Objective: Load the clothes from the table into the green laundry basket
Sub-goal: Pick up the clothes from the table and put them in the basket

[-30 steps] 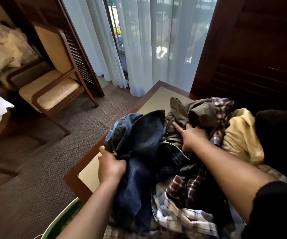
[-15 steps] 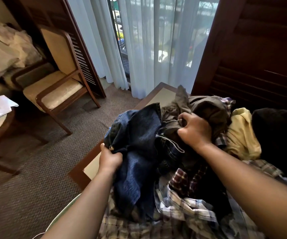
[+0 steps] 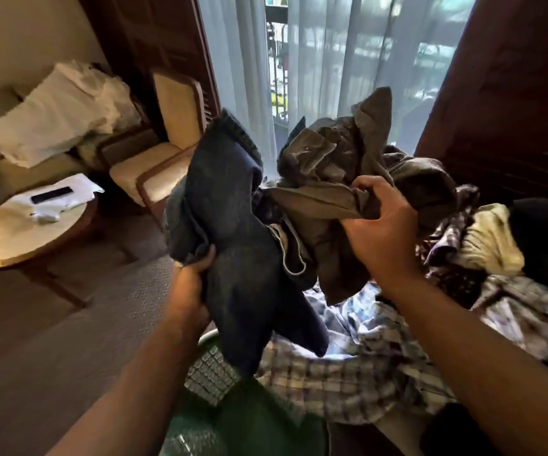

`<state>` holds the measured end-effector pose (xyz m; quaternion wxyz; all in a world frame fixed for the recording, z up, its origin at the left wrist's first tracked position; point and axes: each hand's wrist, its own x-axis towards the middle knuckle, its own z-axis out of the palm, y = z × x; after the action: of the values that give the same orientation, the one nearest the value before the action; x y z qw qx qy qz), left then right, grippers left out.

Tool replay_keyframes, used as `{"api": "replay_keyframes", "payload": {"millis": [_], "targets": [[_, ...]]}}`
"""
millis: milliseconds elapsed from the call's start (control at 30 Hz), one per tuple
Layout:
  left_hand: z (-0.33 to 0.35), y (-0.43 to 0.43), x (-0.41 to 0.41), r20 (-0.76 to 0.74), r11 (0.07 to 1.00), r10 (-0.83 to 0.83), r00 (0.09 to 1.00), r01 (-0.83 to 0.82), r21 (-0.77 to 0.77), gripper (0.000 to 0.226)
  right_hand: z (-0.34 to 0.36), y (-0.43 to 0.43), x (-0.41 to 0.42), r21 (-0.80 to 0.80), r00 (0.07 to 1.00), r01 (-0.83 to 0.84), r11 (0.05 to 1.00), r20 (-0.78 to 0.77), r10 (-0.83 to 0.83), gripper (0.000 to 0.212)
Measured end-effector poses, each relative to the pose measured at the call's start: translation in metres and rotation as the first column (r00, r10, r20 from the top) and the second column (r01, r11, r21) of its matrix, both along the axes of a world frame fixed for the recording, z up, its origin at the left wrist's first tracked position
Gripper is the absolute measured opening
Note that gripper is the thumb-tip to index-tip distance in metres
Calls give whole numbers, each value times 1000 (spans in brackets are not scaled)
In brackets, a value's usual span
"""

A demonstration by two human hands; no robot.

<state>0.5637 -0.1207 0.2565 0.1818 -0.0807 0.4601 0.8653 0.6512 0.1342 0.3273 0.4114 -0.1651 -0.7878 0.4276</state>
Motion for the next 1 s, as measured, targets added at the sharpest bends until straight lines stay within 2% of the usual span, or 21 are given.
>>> {"api": "replay_keyframes", "payload": {"millis": [100, 167, 200, 267, 300, 400, 533, 600, 667, 767, 900, 1000], "targets": [[18, -48, 31, -34, 1000, 16, 999, -17, -18, 9, 1, -53, 20, -8, 999, -32, 999, 2, 32, 28], [17, -83, 46, -23, 991, 33, 999, -36, -130, 42, -4, -88, 36, -14, 998, -60, 998, 15, 61, 28], [10, -102, 52, 3, 983, 22, 1000, -21, -184, 49, -8, -105, 45, -21, 997, -71, 997, 28, 72, 28], [-10, -139, 66, 35, 987, 43, 998, -37, -159, 19, -19, -140, 62, -30, 995, -86, 996, 52, 87, 27], [-19, -152, 76, 59, 989, 54, 997, -45, -140, 14, -26, -157, 71, -30, 993, -94, 995, 64, 96, 26], [-48, -170, 102, 133, 990, 82, 988, -66, -122, 20, -45, -204, 95, 12, 987, -114, 993, 118, 112, 27], [-86, -168, 129, 315, 992, 126, 941, -116, -53, 36, -66, -239, 126, 22, 954, -190, 982, 241, 179, 31], [-103, -171, 139, 385, 986, 158, 909, -129, -101, 46, -74, -246, 140, 38, 934, -225, 974, 294, 204, 32], [-120, -176, 146, 431, 987, 143, 891, -94, -133, 45, -80, -252, 150, 48, 920, -258, 965, 316, 230, 30], [-125, -185, 155, 386, 976, 114, 916, -31, -214, 41, -92, -264, 159, 38, 906, -276, 960, 344, 247, 28], [-107, -197, 168, 337, 984, -23, 941, 81, -159, 47, -107, -276, 162, -19, 883, -278, 960, 388, 263, 29], [-105, -208, 172, 323, 981, -82, 943, 133, -140, 42, -111, -279, 162, -68, 869, -287, 956, 401, 289, 30]]}}
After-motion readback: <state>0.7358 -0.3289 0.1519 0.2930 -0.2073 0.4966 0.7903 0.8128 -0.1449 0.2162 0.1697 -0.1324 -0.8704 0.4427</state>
